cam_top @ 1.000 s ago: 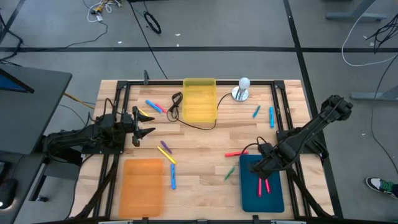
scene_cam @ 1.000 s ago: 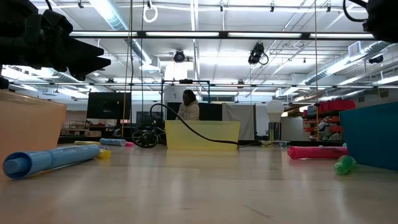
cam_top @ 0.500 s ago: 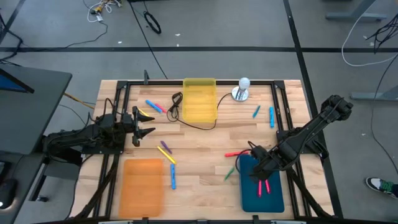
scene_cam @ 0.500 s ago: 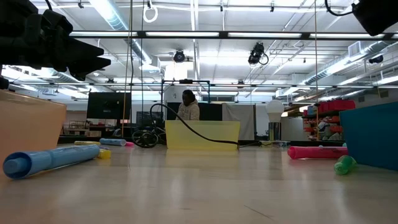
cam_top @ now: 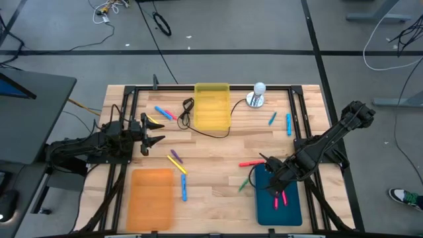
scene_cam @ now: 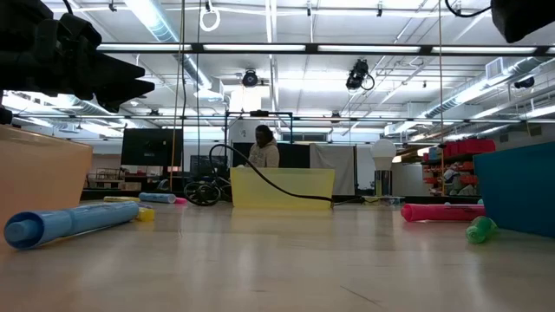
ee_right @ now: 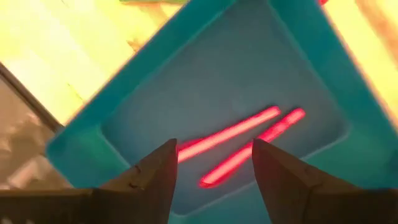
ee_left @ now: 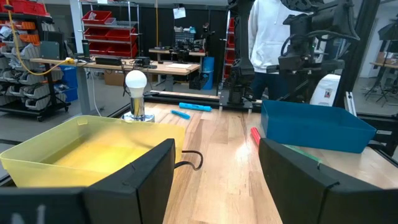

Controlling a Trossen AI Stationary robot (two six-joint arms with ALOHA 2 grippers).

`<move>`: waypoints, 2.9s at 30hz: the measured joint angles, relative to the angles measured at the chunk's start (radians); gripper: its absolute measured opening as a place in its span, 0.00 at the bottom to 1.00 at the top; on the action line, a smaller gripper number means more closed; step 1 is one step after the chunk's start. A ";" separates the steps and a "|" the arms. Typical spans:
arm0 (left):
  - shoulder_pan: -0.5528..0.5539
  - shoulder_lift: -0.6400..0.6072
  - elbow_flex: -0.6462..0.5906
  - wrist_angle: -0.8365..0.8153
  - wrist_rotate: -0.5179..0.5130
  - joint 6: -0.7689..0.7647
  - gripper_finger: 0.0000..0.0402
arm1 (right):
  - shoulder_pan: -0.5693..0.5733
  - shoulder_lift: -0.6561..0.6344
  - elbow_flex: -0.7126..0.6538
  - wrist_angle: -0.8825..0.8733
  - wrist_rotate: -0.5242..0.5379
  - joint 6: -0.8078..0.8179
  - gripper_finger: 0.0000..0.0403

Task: Pick & Place Markers
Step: Put the orange highlighter into the yellow bin

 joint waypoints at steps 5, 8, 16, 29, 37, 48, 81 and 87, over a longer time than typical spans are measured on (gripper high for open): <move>0.000 0.000 0.000 0.000 0.000 0.000 0.59 | -0.057 0.000 0.050 -0.104 0.007 -0.139 0.52; 0.000 0.000 0.000 0.000 0.000 0.000 0.59 | -0.098 0.000 0.080 -0.143 0.011 -0.225 0.52; 0.000 0.000 0.000 0.000 0.000 0.000 0.59 | -0.197 0.000 0.134 -0.199 0.011 -0.467 0.52; 0.000 0.000 0.000 0.000 0.000 0.000 0.59 | -0.347 0.055 0.262 -0.236 0.018 -0.888 0.52; 0.000 0.000 0.000 0.000 0.000 0.000 0.59 | -0.401 0.140 0.360 -0.263 0.019 -1.107 0.52; 0.000 0.000 0.000 0.000 0.000 0.000 0.59 | -0.453 0.228 0.460 -0.306 0.019 -1.272 0.52; 0.000 0.000 0.000 0.000 0.000 0.000 0.59 | -0.422 0.519 0.291 -0.016 0.046 -1.307 0.52; 0.000 0.000 0.000 0.000 0.000 0.000 0.59 | -0.428 0.594 0.291 0.054 0.045 -1.308 0.52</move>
